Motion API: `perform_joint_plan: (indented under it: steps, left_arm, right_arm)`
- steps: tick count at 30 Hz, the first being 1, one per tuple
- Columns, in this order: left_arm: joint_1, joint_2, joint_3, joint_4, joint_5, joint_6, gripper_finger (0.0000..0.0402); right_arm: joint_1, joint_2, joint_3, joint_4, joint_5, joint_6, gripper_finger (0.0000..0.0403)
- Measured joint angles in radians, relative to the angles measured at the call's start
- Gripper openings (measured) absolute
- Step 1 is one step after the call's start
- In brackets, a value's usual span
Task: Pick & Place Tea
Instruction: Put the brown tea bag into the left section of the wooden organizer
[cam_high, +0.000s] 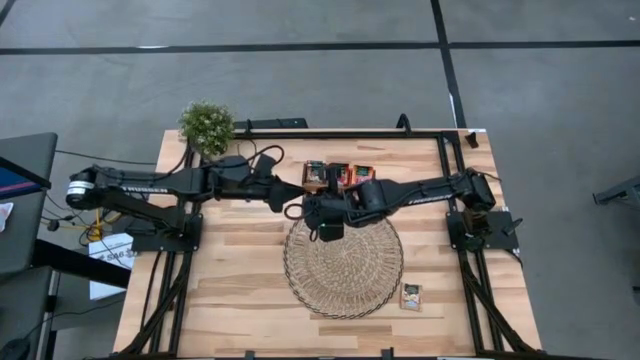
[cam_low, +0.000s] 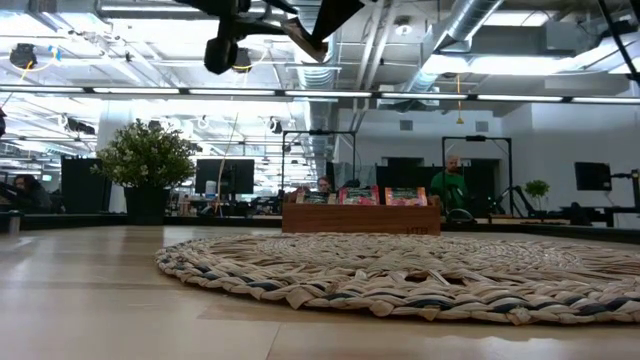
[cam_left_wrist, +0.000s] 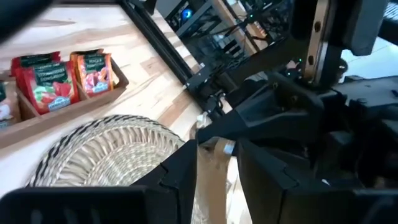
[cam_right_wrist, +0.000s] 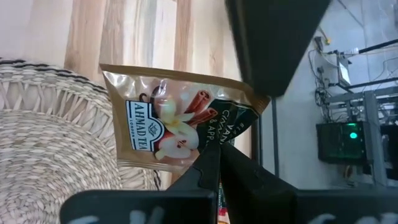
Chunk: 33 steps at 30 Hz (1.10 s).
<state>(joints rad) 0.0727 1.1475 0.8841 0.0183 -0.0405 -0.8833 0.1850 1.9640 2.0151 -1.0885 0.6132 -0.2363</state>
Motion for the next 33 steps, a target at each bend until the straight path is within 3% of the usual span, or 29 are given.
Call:
perform_joint_plan:
  steps: [27,33]
  left_arm:
    - [0.0,0.031,0.018,-0.025,-0.053,0.041,0.0105]
    - [0.0,0.031,0.018,-0.035,-0.059,0.054,0.008]
  right_arm:
    - [-0.024,0.0,0.0,0.026,-0.039,0.0,0.0]
    - [-0.024,0.0,0.0,0.027,-0.039,0.0,0.0]
